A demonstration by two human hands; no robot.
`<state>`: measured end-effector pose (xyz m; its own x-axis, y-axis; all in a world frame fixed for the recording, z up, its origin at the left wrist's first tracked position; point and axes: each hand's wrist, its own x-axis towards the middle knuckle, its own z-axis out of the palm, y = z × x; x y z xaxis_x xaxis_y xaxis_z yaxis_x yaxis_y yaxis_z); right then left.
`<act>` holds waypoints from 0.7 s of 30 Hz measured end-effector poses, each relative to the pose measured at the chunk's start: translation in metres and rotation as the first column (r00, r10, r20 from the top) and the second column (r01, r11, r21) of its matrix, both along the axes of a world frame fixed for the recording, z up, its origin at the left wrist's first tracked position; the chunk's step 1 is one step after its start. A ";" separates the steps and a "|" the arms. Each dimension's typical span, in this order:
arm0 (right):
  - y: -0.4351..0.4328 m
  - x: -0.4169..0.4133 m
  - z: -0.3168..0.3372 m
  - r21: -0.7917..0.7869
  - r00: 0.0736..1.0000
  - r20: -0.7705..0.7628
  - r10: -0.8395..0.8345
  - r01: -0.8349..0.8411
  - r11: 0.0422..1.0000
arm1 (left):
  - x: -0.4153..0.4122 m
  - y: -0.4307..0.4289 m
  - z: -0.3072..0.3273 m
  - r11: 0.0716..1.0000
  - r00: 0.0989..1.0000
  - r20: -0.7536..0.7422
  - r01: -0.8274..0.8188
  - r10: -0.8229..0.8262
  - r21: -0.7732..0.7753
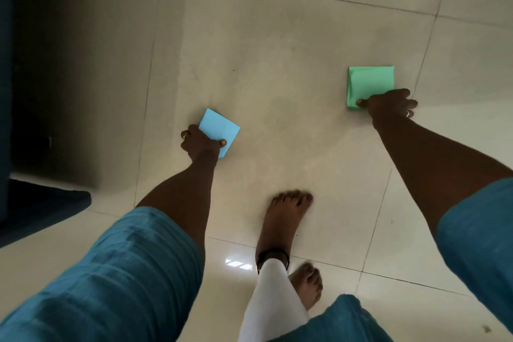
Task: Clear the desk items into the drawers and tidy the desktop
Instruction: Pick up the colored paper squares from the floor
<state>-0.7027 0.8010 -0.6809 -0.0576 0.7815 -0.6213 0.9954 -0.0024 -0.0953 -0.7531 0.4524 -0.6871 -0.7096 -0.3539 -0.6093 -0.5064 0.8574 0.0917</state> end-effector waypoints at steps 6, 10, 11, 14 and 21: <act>-0.003 0.029 0.002 -0.025 0.969 -0.214 -0.125 0.123 0.992 | 0.027 0.009 0.012 0.977 0.982 -0.095 -0.148 0.164 0.156; -0.017 0.055 0.019 -0.135 0.871 -0.399 -0.287 0.254 0.958 | 0.043 0.034 0.034 0.965 0.988 -0.069 -0.121 0.141 0.233; -0.019 0.063 0.025 -0.210 0.836 -0.422 -0.350 0.286 0.935 | 0.047 0.042 0.041 0.960 0.989 -0.064 -0.111 0.132 0.256; -0.025 0.089 0.047 -0.506 0.644 -0.422 -0.638 0.416 0.755 | 0.057 0.071 0.064 0.944 0.994 -0.041 -0.081 0.099 0.320; -0.054 0.178 0.140 -0.741 0.470 -0.326 -0.820 0.412 0.530 | 0.099 0.151 0.150 0.879 0.995 -0.009 0.088 -0.095 0.469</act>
